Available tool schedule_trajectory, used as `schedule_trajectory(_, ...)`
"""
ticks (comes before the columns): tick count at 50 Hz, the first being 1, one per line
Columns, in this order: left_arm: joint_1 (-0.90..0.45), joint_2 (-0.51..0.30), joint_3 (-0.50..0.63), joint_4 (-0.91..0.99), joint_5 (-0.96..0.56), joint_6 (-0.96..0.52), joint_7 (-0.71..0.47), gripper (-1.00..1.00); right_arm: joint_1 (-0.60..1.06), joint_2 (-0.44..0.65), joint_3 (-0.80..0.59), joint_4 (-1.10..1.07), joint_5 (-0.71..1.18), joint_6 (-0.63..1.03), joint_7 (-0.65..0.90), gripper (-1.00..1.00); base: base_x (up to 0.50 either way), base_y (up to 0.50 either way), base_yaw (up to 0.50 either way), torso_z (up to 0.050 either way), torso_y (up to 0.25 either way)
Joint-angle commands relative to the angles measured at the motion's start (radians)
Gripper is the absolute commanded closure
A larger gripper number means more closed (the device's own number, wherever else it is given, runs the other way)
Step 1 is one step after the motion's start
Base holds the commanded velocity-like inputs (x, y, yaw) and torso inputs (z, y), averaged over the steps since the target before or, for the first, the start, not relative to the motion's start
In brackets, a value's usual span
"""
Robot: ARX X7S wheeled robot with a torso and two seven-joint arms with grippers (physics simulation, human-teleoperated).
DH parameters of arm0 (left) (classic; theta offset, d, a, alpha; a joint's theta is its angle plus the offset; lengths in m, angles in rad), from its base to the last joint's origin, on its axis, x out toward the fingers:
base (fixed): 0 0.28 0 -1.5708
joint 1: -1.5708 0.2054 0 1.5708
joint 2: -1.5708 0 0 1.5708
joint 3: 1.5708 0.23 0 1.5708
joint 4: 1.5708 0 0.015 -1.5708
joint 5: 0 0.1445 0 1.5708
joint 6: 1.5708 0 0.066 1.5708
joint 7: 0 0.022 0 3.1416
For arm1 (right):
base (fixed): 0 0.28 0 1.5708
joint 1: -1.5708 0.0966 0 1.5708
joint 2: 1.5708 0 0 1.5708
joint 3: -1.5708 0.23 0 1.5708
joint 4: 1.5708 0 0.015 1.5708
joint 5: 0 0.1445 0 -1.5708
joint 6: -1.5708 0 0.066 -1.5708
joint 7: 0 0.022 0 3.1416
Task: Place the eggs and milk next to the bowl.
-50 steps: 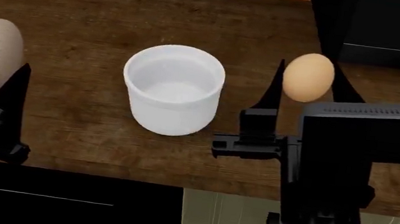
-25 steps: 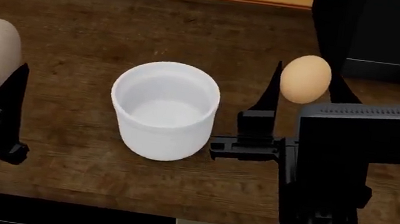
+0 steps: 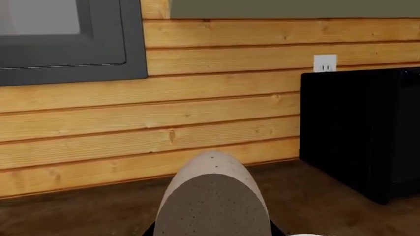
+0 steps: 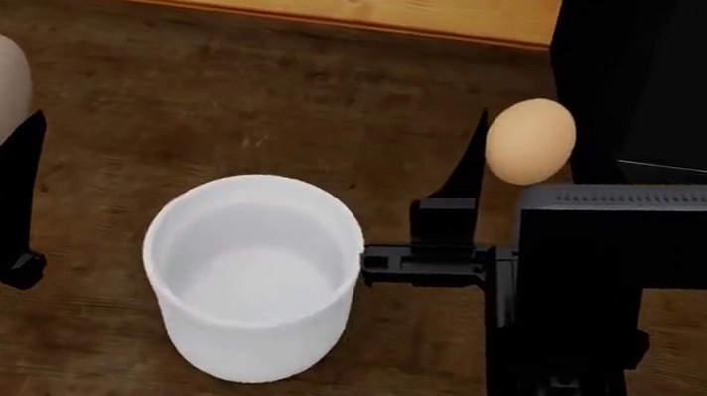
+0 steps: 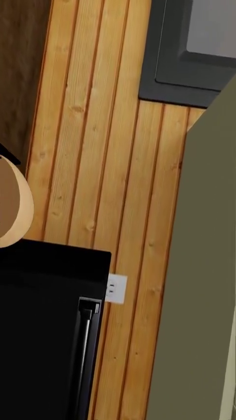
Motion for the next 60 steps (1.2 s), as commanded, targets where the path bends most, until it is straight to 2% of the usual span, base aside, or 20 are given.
schedule_trajectory(1,0.005,0.014,-0.029,-0.009,-0.01,0.008,0.012,1.0,0.005,-0.017,0.017,-0.011,-0.029,0.016,-0.031,1.0,0.31,-0.04,0.0,0.0,0.0)
schedule_trajectory(20,0.01,0.008,-0.032,-0.017,-0.036,-0.004,0.01,1.0,0.004,-0.014,0.015,-0.015,-0.023,0.012,-0.03,1.0,0.08,0.0,0.0,0.0,0.001)
schedule_trajectory(21,0.0,-0.028,-0.031,0.0,-0.07,-0.055,0.009,1.0,-0.018,0.008,0.019,-0.05,0.005,0.053,-0.033,1.0,0.0,0.0,0.0,0.0,0.0)
schedule_trajectory(25,-0.015,-0.06,-0.047,-0.006,-0.127,-0.106,0.013,1.0,-0.016,0.023,0.042,-0.075,0.029,0.091,-0.023,1.0,0.0,0.0,0.0,0.0,0.0)
schedule_trajectory(43,-0.015,-0.194,-0.078,-0.03,-0.319,-0.266,0.057,1.0,-0.006,0.022,0.026,-0.073,0.026,0.092,-0.019,1.0,0.0,0.0,0.0,0.001,0.0)
schedule_trajectory(60,0.009,-0.237,-0.082,-0.05,-0.401,-0.317,0.073,1.0,-0.02,0.025,0.025,-0.073,0.03,0.077,-0.021,1.0,0.0,0.0,0.0,0.0,0.001)
